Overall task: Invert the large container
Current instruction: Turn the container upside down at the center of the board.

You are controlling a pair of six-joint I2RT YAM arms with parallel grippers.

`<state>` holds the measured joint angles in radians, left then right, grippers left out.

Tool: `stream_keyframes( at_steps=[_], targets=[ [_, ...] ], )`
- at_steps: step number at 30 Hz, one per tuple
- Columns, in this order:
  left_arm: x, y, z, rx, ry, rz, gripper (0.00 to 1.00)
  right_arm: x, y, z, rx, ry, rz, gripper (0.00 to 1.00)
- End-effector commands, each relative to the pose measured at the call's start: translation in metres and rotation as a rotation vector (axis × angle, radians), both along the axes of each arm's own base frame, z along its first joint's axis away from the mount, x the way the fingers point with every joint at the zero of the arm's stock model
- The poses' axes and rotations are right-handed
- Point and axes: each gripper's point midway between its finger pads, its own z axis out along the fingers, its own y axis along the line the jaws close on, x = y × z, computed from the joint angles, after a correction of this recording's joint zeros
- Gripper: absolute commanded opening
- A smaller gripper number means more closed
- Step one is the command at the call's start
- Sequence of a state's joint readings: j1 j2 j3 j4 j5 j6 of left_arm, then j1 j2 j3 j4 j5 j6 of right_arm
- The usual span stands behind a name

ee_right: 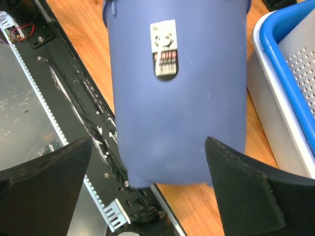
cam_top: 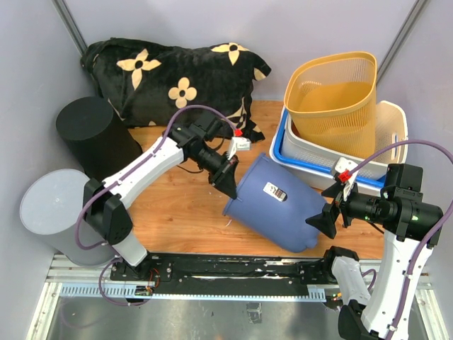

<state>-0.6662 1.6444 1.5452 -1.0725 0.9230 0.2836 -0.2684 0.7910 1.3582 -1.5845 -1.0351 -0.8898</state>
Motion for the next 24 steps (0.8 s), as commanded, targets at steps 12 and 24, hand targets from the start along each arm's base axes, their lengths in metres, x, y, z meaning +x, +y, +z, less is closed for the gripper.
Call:
stream_keyframes(
  at_steps=[12,24],
  targets=[
    [0.086,0.120,-0.053,-0.171,0.332,0.352,0.00,-0.004,0.001,-0.004,-0.003,0.024,0.013,0.99],
    [0.114,0.200,-0.110,-0.121,0.361,0.516,0.00,0.000,0.001,-0.004,0.014,0.050,0.013,0.99]
  ],
)
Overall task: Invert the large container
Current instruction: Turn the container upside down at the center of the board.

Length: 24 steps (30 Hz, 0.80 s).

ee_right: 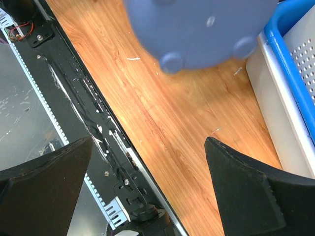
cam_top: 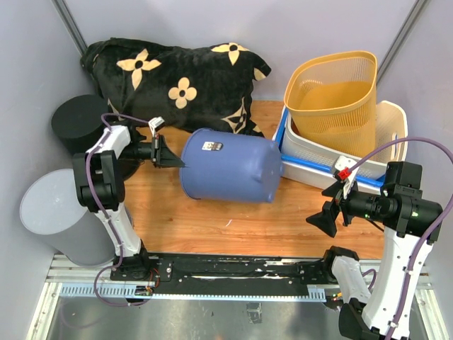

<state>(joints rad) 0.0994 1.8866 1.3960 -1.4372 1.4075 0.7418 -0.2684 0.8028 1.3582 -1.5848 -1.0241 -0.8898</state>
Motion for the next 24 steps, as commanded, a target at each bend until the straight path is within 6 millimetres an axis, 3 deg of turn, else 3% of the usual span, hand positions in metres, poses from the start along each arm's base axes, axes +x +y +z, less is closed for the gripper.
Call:
stream_keyframes(
  at_steps=[1,9,20,21,22,24],
  targets=[
    [0.002,0.038,-0.082,0.254,-0.018,-0.081,0.00,-0.002,0.004,-0.002,0.025,0.037,0.020,0.99],
    [-0.003,0.050,-0.105,0.322,-0.022,-0.133,0.00,-0.003,0.003,-0.003,0.018,0.034,0.020,0.99],
    [-0.015,0.051,-0.124,0.313,0.056,-0.157,0.02,-0.003,0.003,-0.003,0.015,0.029,0.021,0.99],
    [-0.015,0.051,-0.124,0.313,0.058,-0.156,0.12,-0.003,0.003,-0.002,0.015,0.027,0.022,0.99],
    [-0.014,0.050,-0.124,0.313,0.064,-0.153,0.30,-0.003,0.003,-0.002,0.016,0.026,0.022,0.99],
    [-0.013,0.050,-0.123,0.311,0.073,-0.147,0.78,-0.003,0.004,-0.002,0.019,0.029,0.023,0.99]
  ],
)
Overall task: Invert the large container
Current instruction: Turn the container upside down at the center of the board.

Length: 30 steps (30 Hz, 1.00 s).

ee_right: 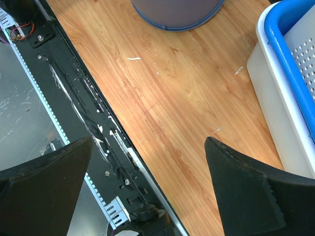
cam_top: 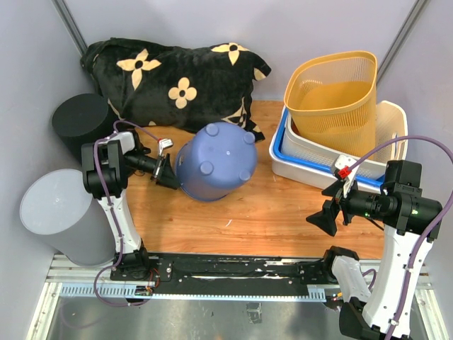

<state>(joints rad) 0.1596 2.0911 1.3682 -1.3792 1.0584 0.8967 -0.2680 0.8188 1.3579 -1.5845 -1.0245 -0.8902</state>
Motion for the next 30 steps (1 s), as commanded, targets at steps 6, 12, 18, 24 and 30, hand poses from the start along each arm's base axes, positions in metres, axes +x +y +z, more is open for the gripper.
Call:
stream_keyframes(
  at_steps=[6,12,18,24,30],
  targets=[
    [0.006,0.002,-0.002,0.019,0.015,0.012,0.99,-0.006,0.005,-0.001,0.016,0.013,0.021,0.99],
    [0.031,0.009,0.008,0.118,0.044,0.056,0.99,-0.006,0.005,-0.001,0.017,0.017,0.022,0.99],
    [0.047,0.014,0.027,0.263,-0.046,0.037,0.99,-0.006,0.006,0.000,0.025,0.014,0.026,0.99],
    [0.032,-0.010,0.054,0.481,-0.262,-0.069,0.99,-0.005,0.005,0.001,0.021,0.007,0.028,1.00],
    [0.039,-0.011,0.099,0.782,-0.516,0.006,0.99,-0.002,0.004,0.003,0.011,0.006,0.028,1.00]
  ],
)
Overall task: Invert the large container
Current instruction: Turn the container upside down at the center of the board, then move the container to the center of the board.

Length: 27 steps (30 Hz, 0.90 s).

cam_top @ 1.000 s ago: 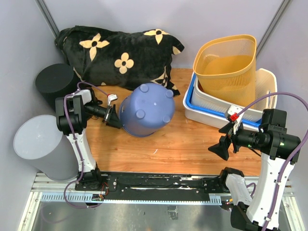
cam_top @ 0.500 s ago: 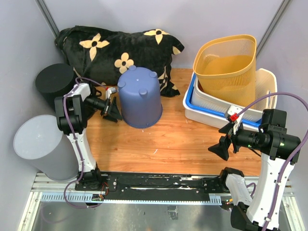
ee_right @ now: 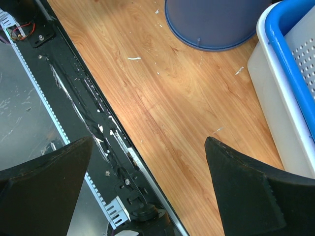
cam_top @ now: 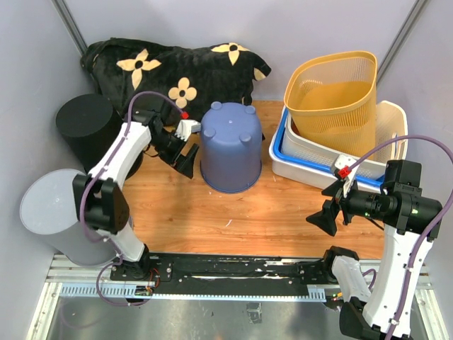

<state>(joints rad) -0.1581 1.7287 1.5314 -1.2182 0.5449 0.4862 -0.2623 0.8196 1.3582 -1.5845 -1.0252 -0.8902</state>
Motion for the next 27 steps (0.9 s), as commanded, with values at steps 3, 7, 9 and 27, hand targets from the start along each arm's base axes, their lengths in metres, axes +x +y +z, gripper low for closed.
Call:
stream_keyframes(
  at_steps=[3,7,9,27],
  targets=[
    [0.033,0.036,0.067,0.301,-0.355,0.195,0.99,-0.002,0.004,0.004,0.013,-0.001,0.035,1.00],
    [0.047,0.042,0.144,0.321,-0.607,0.225,0.98,-0.005,0.007,-0.001,0.028,0.005,0.051,1.00],
    [0.043,0.014,0.187,0.235,-0.725,0.153,0.99,-0.006,0.008,-0.003,0.034,0.006,0.059,0.99],
    [0.059,-0.235,0.184,-0.071,-0.962,-0.667,0.98,-0.017,0.003,-0.005,-0.047,-0.079,0.031,1.00]
  ],
)
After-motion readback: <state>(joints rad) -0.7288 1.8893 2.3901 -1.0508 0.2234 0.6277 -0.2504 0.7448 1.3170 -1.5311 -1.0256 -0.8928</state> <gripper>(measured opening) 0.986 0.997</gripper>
